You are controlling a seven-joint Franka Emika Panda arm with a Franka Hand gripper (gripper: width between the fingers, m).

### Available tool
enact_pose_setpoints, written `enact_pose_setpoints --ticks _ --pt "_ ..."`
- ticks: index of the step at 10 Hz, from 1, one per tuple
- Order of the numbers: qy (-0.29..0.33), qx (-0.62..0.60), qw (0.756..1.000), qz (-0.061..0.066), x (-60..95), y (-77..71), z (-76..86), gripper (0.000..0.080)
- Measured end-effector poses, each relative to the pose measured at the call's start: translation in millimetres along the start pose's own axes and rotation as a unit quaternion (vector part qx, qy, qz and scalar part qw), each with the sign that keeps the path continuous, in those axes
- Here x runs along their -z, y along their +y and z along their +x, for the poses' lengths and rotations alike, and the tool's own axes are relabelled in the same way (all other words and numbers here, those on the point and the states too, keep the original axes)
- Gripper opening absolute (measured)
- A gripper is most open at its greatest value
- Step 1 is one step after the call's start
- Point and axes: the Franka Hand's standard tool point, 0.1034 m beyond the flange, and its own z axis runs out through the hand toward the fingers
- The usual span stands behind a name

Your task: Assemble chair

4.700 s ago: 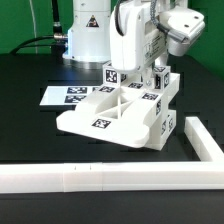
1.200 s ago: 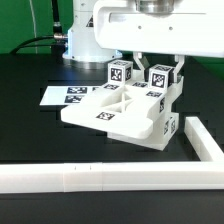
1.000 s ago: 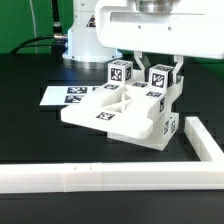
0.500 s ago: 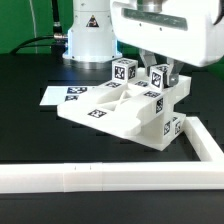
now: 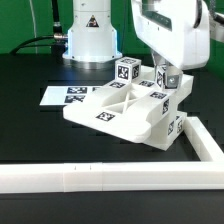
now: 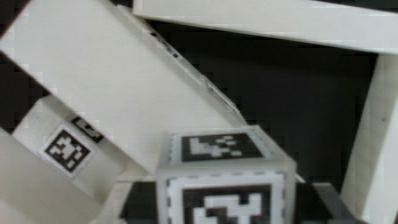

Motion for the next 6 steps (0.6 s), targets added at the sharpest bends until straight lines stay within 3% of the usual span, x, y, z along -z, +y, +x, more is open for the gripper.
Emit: enact_pose_setpoints --ticks 4,6 --pt "0.0 -0.124 0.992 0.001 0.1 -0.3 -0.9 0.0287" --pt "-0.004 -0.222 0.975 0.0 -0.8 0.7 -5.1 0.0287"
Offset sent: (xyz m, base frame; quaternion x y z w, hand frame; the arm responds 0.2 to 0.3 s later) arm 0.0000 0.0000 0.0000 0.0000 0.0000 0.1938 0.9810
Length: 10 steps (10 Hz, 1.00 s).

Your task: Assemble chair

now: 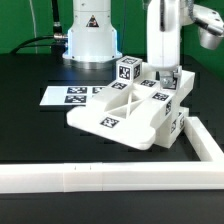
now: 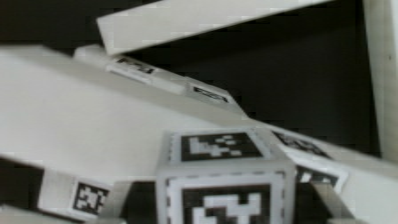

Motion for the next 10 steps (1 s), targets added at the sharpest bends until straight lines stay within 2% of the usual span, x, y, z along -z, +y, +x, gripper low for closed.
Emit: enact_pose_setpoints --ticks 6,10 --pt "-0.013 -0.064 0.998 -0.003 -1.3 2.5 -5.6 0.0287" --pt "-0.017 -0.061 0.998 -0.003 -1.5 2.8 -7.4 0.0287"
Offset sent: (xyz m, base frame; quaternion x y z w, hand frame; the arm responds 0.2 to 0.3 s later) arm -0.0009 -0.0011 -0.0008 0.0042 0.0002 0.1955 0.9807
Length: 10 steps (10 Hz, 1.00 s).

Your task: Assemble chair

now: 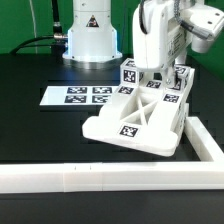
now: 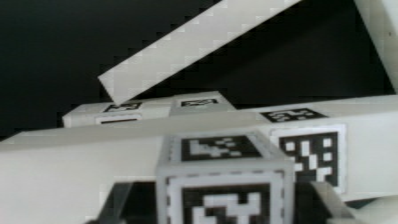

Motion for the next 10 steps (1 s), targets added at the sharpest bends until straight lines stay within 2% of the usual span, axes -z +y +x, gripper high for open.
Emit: enact_pose_setpoints --ticks 2,3,4,5,6,10 --pt "0.0 0.022 1.0 0.0 -0.3 0.4 -0.2 0.0287" --pt "0.0 0.024 1.0 0.0 -0.4 0.4 -0.2 0.0475" --pt "0.001 0.046 0.999 0.0 -0.3 0.3 -0.1 0.0589" --pt "0.001 0.07 0.998 -0.003 -0.2 0.3 1.1 0.0589" --pt "0.002 0.124 0.992 -0.003 -0.2 -0.2 1.8 0.0637" --pt "0.002 0.291 0.957 -0.002 0.1 -1.0 2.3 0.0649"
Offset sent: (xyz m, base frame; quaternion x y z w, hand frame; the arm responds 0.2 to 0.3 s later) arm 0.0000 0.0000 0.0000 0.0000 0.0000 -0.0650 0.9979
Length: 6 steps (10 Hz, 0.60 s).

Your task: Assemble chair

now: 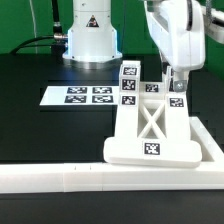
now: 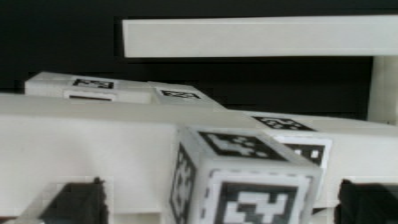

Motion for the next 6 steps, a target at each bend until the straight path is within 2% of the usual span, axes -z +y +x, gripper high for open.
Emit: enact_pose_setpoints --ticks 1,6 --pt "0.0 0.034 0.999 0.001 0.6 -0.7 1.2 0.0649" --pt "0.0 0.036 0.999 0.002 1.3 -1.6 1.4 0.0649"
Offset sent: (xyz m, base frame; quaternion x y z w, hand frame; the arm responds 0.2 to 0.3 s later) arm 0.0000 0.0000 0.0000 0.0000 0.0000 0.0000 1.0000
